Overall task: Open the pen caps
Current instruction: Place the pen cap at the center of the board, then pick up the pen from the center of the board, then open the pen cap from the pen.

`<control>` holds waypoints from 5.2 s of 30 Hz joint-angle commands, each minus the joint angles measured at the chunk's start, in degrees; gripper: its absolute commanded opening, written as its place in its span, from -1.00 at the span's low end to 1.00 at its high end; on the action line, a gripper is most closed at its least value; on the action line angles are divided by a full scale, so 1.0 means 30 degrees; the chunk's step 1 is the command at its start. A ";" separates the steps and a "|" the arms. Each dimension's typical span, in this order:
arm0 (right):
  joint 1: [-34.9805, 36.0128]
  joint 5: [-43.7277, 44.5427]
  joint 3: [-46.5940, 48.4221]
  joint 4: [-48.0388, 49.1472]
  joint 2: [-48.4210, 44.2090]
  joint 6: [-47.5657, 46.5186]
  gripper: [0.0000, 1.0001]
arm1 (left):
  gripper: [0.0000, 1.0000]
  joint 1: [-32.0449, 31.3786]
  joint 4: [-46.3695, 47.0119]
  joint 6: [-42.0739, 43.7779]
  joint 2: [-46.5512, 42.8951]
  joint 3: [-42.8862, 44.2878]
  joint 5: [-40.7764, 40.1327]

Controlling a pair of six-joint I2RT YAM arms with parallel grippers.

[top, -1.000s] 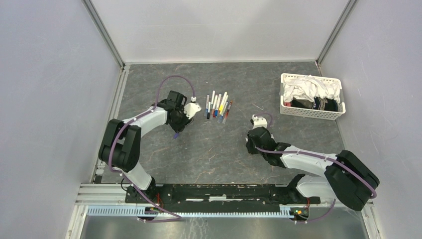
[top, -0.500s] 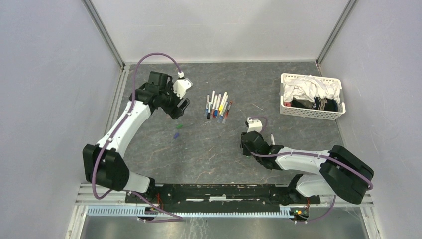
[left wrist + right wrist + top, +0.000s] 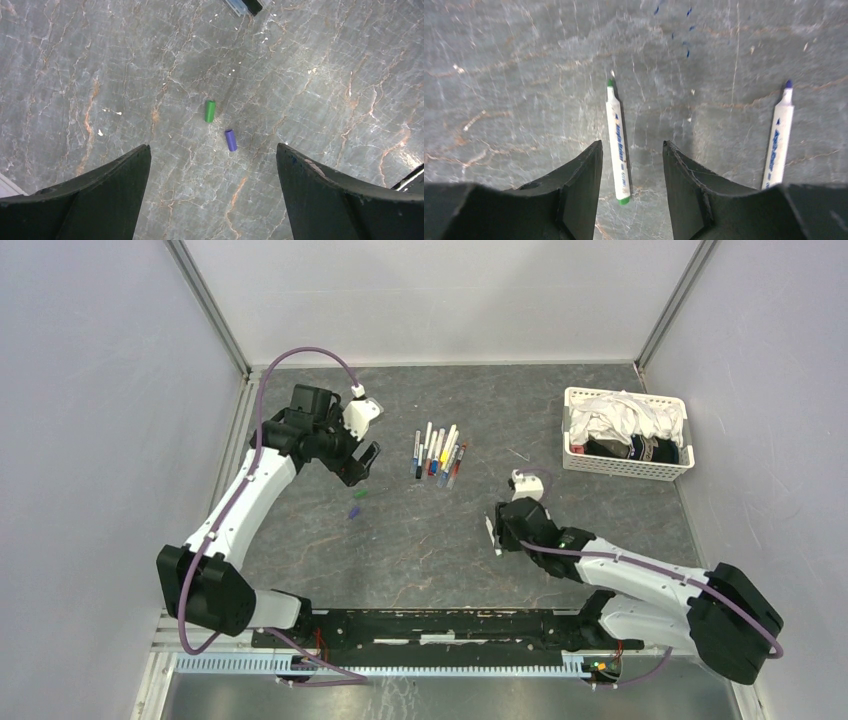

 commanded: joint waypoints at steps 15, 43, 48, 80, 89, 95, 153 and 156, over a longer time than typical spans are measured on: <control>-0.2515 -0.1233 1.4649 -0.2730 1.3215 -0.1703 0.00 | 1.00 0.0116 -0.1054 -0.1272 -0.2714 -0.0698 0.0465; -0.4161 -0.2967 1.7807 -0.2192 1.6991 -0.1468 -0.21 | 1.00 0.0147 -0.1610 -0.1562 -0.3976 -0.1663 0.2566; -0.4244 -0.3157 1.8022 -0.1976 1.7529 -0.1270 -0.21 | 1.00 0.0145 -0.1647 -0.1461 -0.3900 -0.1460 0.2453; -0.3415 -0.2561 1.4210 0.1807 1.1104 0.0888 -1.00 | 1.00 0.0145 -0.0147 -0.3869 -0.4444 -0.1400 0.4023; 0.1886 -0.0970 1.1457 0.8883 0.6767 0.2949 -1.00 | 1.00 0.0127 0.1014 -0.4963 -0.4327 -0.1243 0.7988; 0.4086 0.0168 1.2696 1.0201 0.7157 0.2853 -1.00 | 1.00 0.0116 0.3282 -0.7001 -0.5400 -0.2987 1.1232; 0.0805 -2.2895 1.8475 0.0192 1.3404 -0.2670 0.31 | -0.95 -0.0927 -0.4628 1.4383 -0.8009 -0.6331 0.2997; 0.0899 -2.3466 1.8288 0.0428 1.3651 -0.2567 0.25 | -0.95 -0.1011 -0.4628 1.5017 -0.8140 -0.6450 0.2723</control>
